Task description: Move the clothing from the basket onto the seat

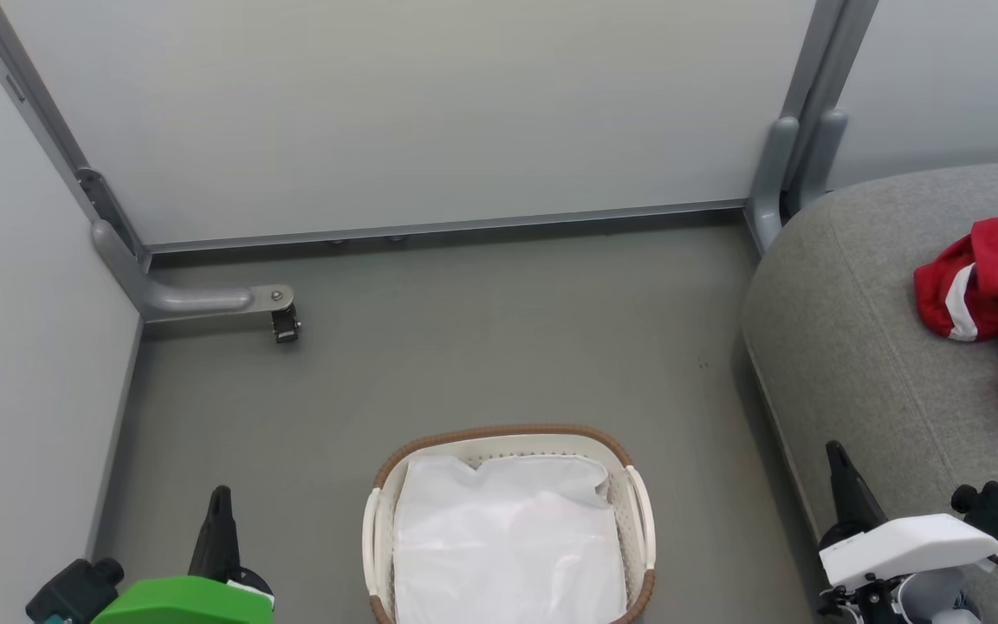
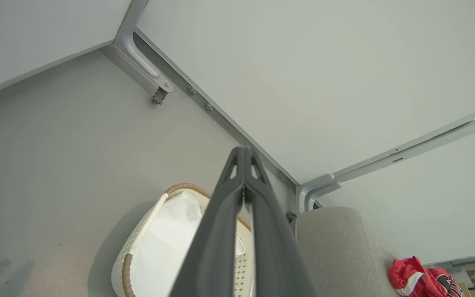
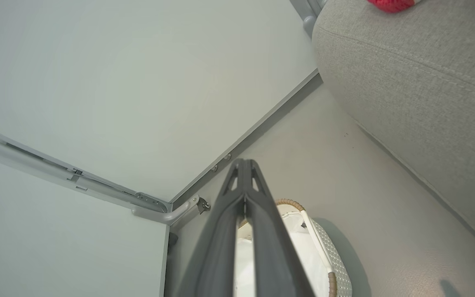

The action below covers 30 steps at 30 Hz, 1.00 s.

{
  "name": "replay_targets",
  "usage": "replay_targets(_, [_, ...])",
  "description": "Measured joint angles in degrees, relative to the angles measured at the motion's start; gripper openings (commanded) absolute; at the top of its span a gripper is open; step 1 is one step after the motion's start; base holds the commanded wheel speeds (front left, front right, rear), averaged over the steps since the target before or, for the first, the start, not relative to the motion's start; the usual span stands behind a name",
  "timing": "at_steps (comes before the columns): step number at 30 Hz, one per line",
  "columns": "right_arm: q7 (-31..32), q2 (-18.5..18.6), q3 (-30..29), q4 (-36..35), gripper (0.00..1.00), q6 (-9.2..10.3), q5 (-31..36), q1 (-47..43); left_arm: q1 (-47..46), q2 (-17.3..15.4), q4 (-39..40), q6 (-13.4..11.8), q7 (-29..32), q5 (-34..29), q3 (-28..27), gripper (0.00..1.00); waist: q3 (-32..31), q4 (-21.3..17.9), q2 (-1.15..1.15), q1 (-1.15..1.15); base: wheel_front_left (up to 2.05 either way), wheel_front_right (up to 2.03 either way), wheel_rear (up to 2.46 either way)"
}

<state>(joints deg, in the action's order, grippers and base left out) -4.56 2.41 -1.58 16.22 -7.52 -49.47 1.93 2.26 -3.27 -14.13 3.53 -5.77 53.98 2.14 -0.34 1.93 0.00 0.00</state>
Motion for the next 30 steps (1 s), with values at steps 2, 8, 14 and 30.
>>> replay_targets(2, [0.3,0.0,-0.1,-0.1,0.00,0.00,-1.3,0.2,-0.3,0.0,0.0,0.1,0.4,1.2,-0.2,0.00,0.0,0.0,0.00,0.00,0.00,0.00,0.00])
replay_targets(8, [1.4,0.0,-0.6,-0.2,0.00,0.00,-5.4,0.8,-0.9,0.0,0.0,0.4,1.3,5.0,-0.7,0.00,0.0,-0.2,0.00,0.00,0.00,0.00,0.00])
replay_targets(14, [2.4,0.1,-1.1,-0.5,0.00,0.00,-9.3,1.0,-1.8,-0.1,0.1,0.8,2.4,8.6,-1.5,0.00,0.1,-0.3,0.00,0.00,0.00,0.00,0.00])
replay_targets(30, [4.8,0.1,-2.1,-1.0,0.00,0.00,-18.7,2.0,-3.4,-0.2,0.1,1.6,4.8,17.3,-3.1,0.00,0.2,-0.7,0.00,0.00,0.00,0.00,0.00])
